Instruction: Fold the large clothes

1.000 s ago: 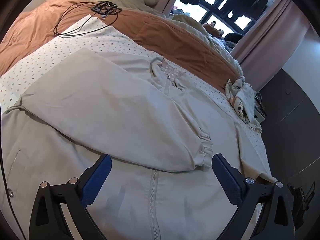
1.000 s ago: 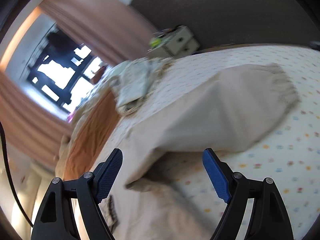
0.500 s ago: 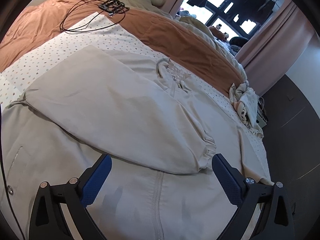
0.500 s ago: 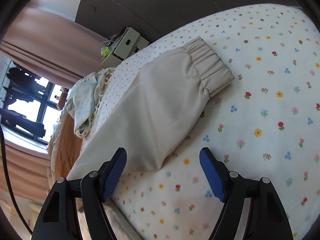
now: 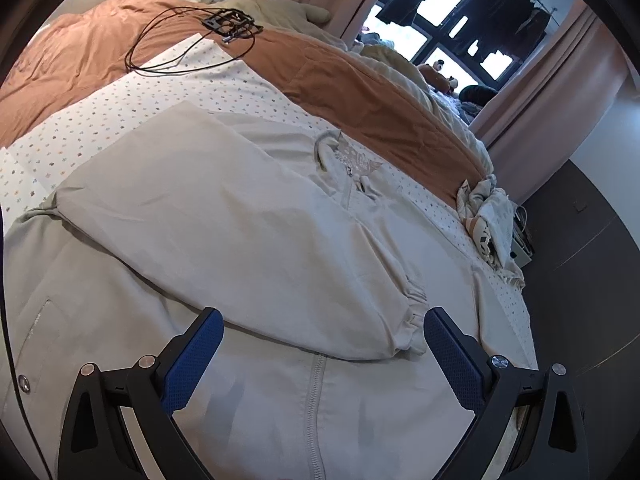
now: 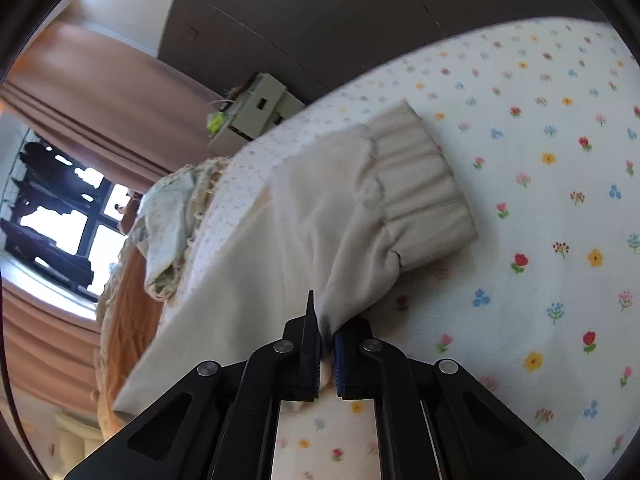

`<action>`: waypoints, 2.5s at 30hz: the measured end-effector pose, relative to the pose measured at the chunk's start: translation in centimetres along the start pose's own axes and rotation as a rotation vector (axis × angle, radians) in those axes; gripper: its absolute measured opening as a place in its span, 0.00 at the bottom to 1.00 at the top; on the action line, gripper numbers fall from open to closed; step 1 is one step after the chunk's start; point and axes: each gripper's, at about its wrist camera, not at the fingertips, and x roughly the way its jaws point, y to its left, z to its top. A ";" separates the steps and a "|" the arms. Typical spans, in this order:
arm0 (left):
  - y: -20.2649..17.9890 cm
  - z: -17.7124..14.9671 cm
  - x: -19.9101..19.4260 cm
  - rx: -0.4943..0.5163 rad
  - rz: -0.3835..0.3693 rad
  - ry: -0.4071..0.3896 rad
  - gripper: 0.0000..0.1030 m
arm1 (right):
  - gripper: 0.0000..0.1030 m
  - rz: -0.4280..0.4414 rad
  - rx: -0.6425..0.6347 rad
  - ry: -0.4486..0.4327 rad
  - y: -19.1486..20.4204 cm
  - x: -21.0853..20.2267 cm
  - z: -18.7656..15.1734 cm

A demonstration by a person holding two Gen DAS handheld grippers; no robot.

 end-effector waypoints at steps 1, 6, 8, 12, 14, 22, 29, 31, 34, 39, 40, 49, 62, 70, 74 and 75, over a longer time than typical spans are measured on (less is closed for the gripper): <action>-0.2 0.0 -0.2 0.001 -0.003 -0.007 0.97 | 0.06 0.020 -0.017 -0.009 0.7 -0.4 -0.1; -0.5 0.2 -0.8 -0.011 -0.024 -0.011 0.97 | 0.05 0.156 -0.126 -0.055 6.3 -3.3 -1.6; -0.4 0.4 -1.1 -0.025 -0.028 -0.020 0.97 | 0.05 0.203 -0.183 -0.072 8.5 -4.2 -2.4; 0.0 0.7 -1.9 -0.043 -0.032 -0.039 0.97 | 0.05 0.315 -0.258 -0.068 13.0 -5.6 -4.4; 0.2 0.9 -2.1 -0.049 -0.029 -0.044 0.97 | 0.05 0.357 -0.293 -0.064 15.2 -6.3 -5.5; 3.2 2.6 -3.3 -0.135 -0.049 -0.065 0.97 | 0.05 0.508 -0.442 -0.023 24.1 -8.2 -10.6; 6.8 3.8 -4.6 -0.247 -0.041 -0.094 0.97 | 0.05 0.630 -0.496 0.093 30.7 -7.2 -16.2; 7.8 4.1 -4.9 -0.274 -0.034 -0.101 0.97 | 0.05 0.659 -0.489 0.133 32.1 -6.7 -17.9; 9.4 4.4 -5.5 -0.313 -0.020 -0.115 0.97 | 0.05 0.687 -0.479 0.208 33.6 -5.4 -20.9; 11.5 4.7 -6.0 -0.364 0.015 -0.140 0.97 | 0.05 0.706 -0.478 0.340 34.4 -3.2 -26.2; 11.9 4.6 -6.0 -0.377 0.019 -0.142 0.97 | 0.05 0.700 -0.473 0.362 34.3 -2.9 -27.2; 13.0 4.6 -6.1 -0.396 0.023 -0.147 0.97 | 0.69 0.580 -0.473 0.584 31.5 2.0 -34.3; 7.5 4.3 -4.1 -0.152 0.016 -0.106 0.97 | 0.75 0.354 -0.381 0.510 24.0 0.7 -28.7; 2.2 2.3 -0.3 0.095 0.061 -0.040 0.97 | 0.74 0.219 -0.290 0.450 20.4 1.0 -23.7; 0.1 1.0 1.8 0.192 0.087 -0.004 0.96 | 0.74 0.181 -0.262 0.422 18.9 1.2 -21.6; -0.5 0.7 2.4 0.218 0.095 0.007 0.96 | 0.74 0.173 -0.257 0.424 18.5 1.5 -21.1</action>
